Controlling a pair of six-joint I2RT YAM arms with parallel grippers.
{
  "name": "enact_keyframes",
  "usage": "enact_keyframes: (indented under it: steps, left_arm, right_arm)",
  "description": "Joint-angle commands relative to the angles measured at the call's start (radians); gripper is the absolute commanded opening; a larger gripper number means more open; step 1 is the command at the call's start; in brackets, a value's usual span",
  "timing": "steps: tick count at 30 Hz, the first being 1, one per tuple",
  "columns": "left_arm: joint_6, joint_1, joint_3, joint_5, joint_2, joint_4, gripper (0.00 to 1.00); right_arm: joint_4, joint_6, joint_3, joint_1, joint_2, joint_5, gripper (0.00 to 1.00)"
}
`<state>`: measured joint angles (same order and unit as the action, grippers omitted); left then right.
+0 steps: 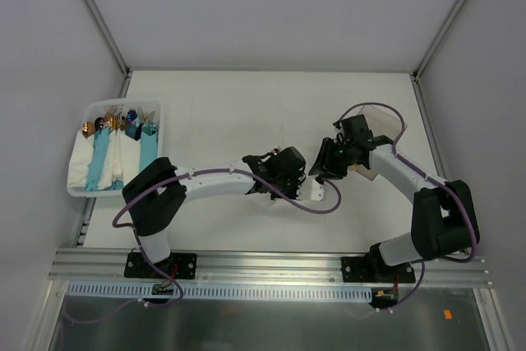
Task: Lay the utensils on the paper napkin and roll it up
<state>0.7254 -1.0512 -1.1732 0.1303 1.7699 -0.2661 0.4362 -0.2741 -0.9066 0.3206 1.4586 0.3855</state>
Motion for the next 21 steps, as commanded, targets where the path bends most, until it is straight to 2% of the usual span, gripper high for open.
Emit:
enact_keyframes:
  steps: [1, 10, 21]
  left_arm:
    - [0.054, 0.017, -0.048, 0.048, 0.014, 0.018, 0.0]
    - [0.065, 0.062, -0.088, 0.069, 0.052, 0.037, 0.0]
    - [0.063, 0.109, -0.095, 0.052, 0.099, 0.077, 0.0]
  right_arm:
    - [0.012, 0.033, 0.032, -0.002, -0.046, 0.038, 0.42]
    - [-0.042, 0.035, 0.095, -0.003, -0.103, 0.058, 0.45]
    - [-0.086, 0.001, 0.098, -0.002, -0.073, 0.098, 0.43]
